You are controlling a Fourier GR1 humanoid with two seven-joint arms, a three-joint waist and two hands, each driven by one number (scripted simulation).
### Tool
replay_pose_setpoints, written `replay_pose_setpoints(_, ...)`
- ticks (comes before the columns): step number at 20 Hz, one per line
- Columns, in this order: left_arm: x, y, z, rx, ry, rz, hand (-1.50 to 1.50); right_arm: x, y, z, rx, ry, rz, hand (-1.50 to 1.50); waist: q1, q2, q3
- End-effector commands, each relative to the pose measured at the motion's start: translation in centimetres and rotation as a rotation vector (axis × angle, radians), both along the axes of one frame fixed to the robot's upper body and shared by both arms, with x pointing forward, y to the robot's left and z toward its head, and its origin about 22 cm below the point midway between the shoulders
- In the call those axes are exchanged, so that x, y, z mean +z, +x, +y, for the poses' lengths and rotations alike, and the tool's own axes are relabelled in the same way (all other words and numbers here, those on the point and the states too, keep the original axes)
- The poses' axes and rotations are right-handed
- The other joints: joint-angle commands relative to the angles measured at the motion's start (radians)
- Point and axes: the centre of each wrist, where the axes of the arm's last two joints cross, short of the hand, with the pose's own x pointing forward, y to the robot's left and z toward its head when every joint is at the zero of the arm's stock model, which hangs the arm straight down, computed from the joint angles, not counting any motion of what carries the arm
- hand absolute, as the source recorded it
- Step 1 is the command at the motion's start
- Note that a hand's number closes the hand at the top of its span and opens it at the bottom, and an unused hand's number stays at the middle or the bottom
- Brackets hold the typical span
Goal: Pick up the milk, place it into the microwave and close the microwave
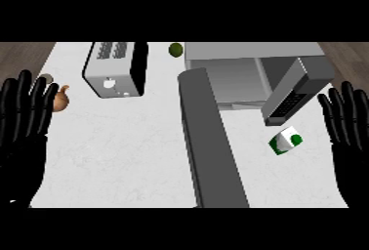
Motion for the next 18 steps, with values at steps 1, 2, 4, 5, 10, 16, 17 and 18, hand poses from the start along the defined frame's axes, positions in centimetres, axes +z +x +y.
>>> replay_pose_setpoints(1, -0.5, 0.8, -0.7, -0.028, 0.0, -0.038, -1.5, 0.3, -1.3, -1.6, -0.061, -0.015, -0.051, -1.5, 0.044, 0.041, 0.007)
replay_pose_setpoints(2, -0.9, 0.2, -1.4, -0.017, 0.011, -0.024, -1.5, -0.1, -1.8, -2.0, -0.098, -0.022, -0.027, -1.5, 0.046, 0.04, 0.007)
replay_pose_setpoints(4, -1.7, 0.7, -1.7, 0.038, 0.046, -0.028, -1.5, -1.1, -1.0, -2.6, -0.13, -0.019, -0.024, -1.5, 0.049, 0.042, 0.007)
replay_pose_setpoints(5, -1.6, 0.1, -1.9, 0.029, 0.064, 0.002, -1.5, -1.8, -2.0, -6.1, -0.149, -0.017, -0.023, -1.5, 0.045, 0.041, 0.007)
replay_pose_setpoints(10, -5.2, -0.2, -3.5, 0.021, -0.119, 0.201, -1.5, -3.6, -1.7, -7.4, -0.108, 0.072, 0.138, -1.5, 0.047, 0.042, 0.007)
replay_pose_setpoints(16, -7.2, -3.2, -9.4, 0.011, -0.125, 0.191, -1.5, -5.6, -6.2, -8.5, -0.107, 0.034, 0.155, -1.5, 0.044, 0.039, 0.007)
replay_pose_setpoints(17, -6.3, -1.6, -9.3, 0.021, -0.117, 0.187, -1.5, -7.5, -6.5, -7.8, -0.107, 0.052, 0.159, -1.5, 0.045, 0.041, 0.007)
replay_pose_setpoints(18, -6.7, -4.4, -7.6, 0.018, -0.134, 0.207, -1.5, -6.5, -5.6, -9.0, -0.125, 0.037, 0.179, -1.5, 0.053, 0.04, 0.007)
